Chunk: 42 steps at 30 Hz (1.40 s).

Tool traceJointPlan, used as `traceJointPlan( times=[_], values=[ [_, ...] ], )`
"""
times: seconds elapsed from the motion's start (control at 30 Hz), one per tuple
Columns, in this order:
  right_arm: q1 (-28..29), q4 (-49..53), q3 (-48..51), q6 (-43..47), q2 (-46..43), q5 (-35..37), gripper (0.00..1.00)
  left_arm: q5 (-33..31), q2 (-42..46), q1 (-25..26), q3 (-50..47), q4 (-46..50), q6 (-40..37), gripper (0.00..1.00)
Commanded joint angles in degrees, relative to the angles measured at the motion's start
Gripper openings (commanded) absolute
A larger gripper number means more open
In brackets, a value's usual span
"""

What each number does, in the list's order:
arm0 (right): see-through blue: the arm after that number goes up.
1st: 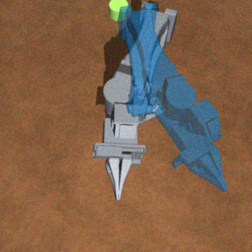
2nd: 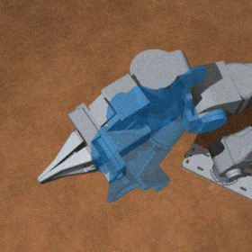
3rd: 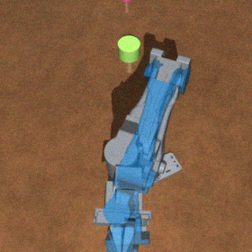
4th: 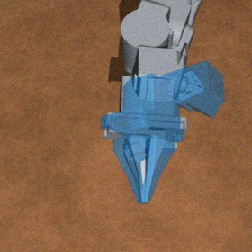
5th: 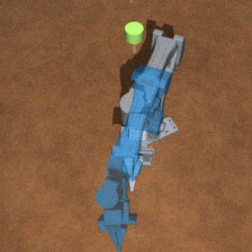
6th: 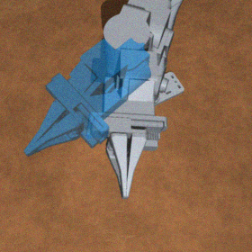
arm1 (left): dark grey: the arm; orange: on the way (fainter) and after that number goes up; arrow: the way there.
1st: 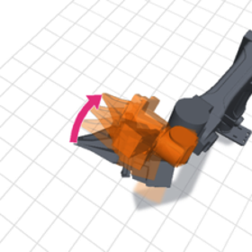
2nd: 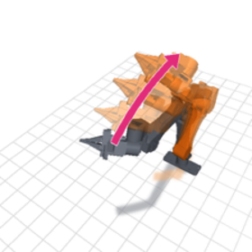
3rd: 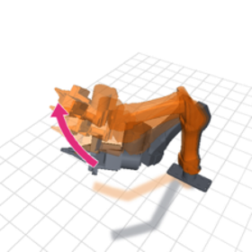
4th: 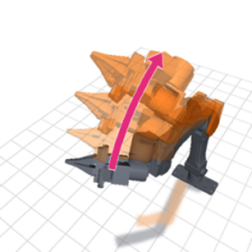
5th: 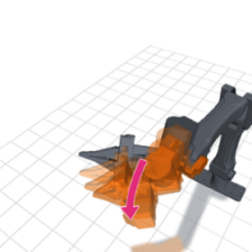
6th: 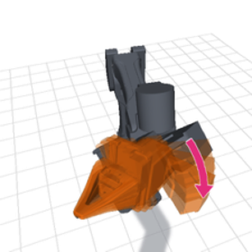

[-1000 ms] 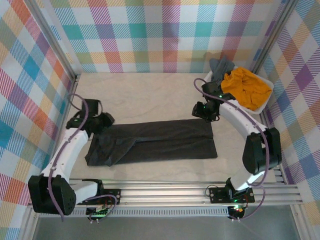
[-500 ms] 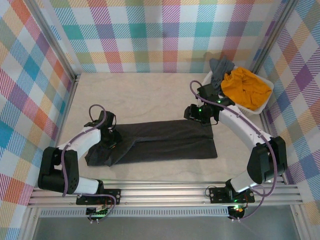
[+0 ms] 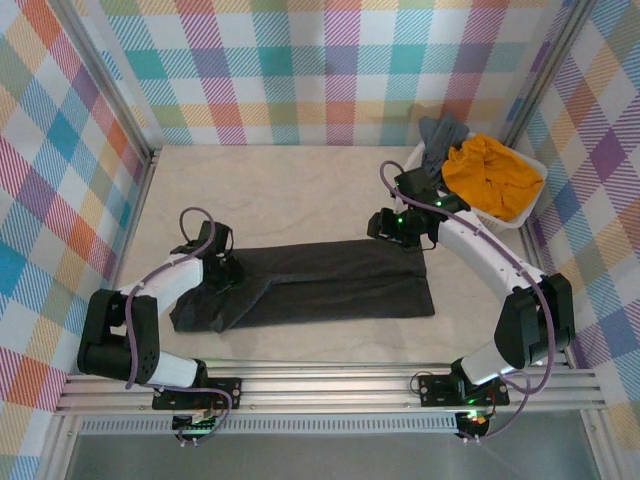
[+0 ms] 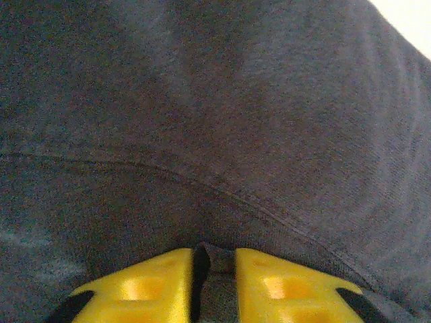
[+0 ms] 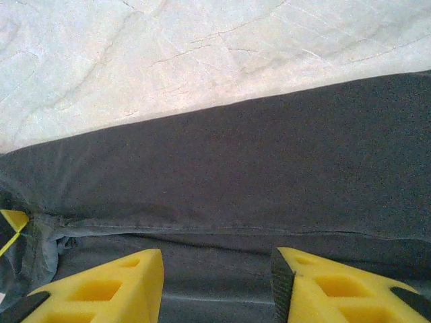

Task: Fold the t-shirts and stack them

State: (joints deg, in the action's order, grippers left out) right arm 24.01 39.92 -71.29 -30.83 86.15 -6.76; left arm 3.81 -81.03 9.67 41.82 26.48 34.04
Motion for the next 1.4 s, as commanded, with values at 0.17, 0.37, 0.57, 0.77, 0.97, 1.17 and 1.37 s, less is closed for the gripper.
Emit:
traceJointPlan(
  times=[0.17,0.37,0.57,0.77,0.97,1.17,1.37],
  values=[
    [0.2,-0.2,0.4,-0.6,-0.2,-1.1,0.47,0.5,10.8,0.9,-1.1,4.3,1.5,0.00],
    [0.2,-0.2,0.3,-1.0,-0.2,-1.2,0.47,3.2,16.8,2.2,-2.1,9.4,1.5,0.00],
    [0.2,0.6,-0.3,-0.7,-0.4,-0.8,0.47,9.3,20.0,7.4,-2.1,12.4,0.8,0.00],
    [0.2,0.5,-0.2,-1.3,-0.5,-1.0,0.47,11.3,22.5,14.9,-6.0,9.4,5.0,0.00],
    [0.3,1.0,-0.3,-1.4,-0.8,-0.9,0.47,9.3,18.8,22.2,-9.0,4.1,8.8,0.00],
    [0.3,1.0,-0.2,-1.5,-0.6,-0.9,0.47,5.8,15.4,25.7,-8.1,5.3,7.9,0.00],
    [0.3,0.7,0.1,-1.5,-0.1,-0.9,0.47,8.0,18.0,27.3,-8.2,5.6,6.3,0.32]
  ],
)
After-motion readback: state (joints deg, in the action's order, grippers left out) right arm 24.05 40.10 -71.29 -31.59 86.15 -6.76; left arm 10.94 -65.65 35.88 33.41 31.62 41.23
